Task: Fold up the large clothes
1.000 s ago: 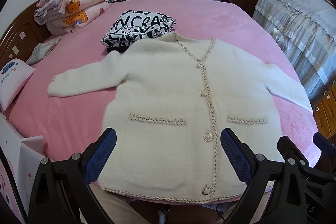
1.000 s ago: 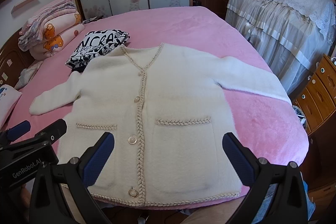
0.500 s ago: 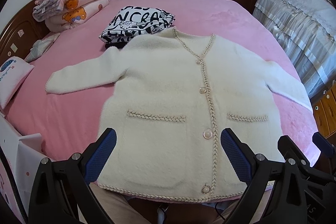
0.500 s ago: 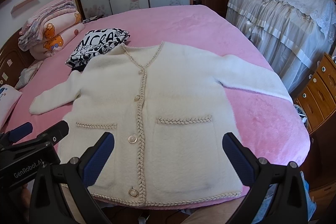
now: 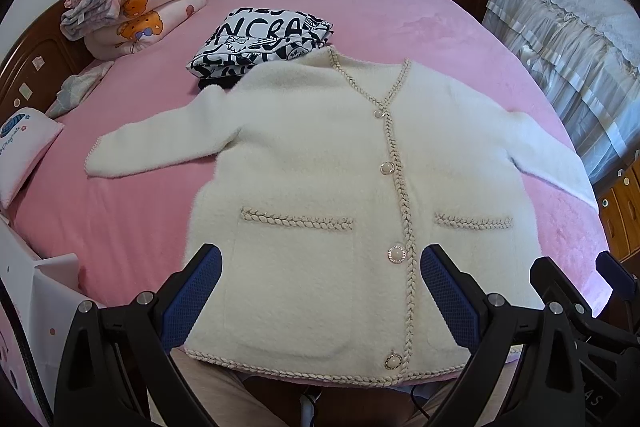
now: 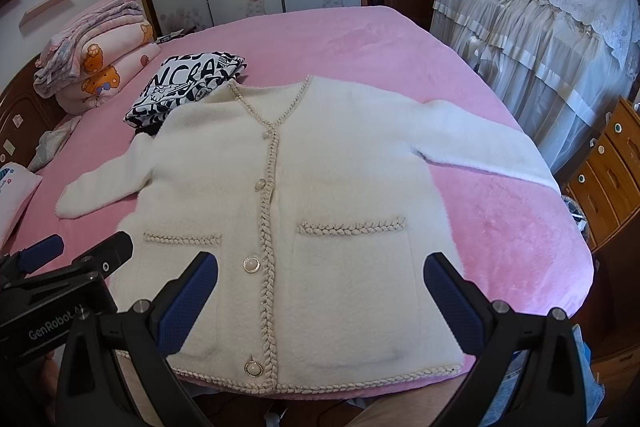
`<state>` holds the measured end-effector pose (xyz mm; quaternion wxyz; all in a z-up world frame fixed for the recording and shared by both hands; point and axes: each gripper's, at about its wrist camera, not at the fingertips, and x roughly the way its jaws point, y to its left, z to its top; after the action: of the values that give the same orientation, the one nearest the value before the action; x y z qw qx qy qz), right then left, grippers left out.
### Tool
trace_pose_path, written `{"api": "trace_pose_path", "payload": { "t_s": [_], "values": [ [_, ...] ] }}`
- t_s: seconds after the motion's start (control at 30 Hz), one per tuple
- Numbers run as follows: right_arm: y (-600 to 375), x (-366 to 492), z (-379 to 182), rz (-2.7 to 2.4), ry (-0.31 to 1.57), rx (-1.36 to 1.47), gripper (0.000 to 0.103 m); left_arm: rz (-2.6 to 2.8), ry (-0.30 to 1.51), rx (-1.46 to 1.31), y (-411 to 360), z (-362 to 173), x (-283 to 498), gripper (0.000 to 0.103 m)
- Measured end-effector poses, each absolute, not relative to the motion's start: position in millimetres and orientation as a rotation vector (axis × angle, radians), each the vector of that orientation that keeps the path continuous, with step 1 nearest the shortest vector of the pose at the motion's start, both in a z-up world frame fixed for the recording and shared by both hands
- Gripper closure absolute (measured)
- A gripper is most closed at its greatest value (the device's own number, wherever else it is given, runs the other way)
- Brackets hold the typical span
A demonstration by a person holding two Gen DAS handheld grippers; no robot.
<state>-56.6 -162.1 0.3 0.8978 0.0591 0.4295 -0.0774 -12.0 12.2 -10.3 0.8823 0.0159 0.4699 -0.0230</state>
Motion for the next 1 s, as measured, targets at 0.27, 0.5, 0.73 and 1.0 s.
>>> {"api": "trace_pose_path", "payload": {
  "t_s": [0.27,0.5,0.73,1.0],
  "values": [
    [-164.9,-55.2,-6.8,-0.159,0.902,0.133,0.0,-0.047,0.991,0.034,10.7,-13.1,-9.6,0.004],
    [-168.2,-53.3,-7.7,-0.159,0.909,0.142,0.0,-0.046,0.995,0.037,8.2,-14.7,-8.9,0.004],
    [-170.2,-51.8,-8.1,-0.158,0.912,0.147,0.0,-0.044,0.995,0.044,5.7,-16.4,-8.9,0.004],
    [-170.6,-52.1,-8.5,-0.158,0.914,0.15,0.0,-0.045,1.002,0.049,3.0,-15.3,-7.9,0.004]
  ]
}}
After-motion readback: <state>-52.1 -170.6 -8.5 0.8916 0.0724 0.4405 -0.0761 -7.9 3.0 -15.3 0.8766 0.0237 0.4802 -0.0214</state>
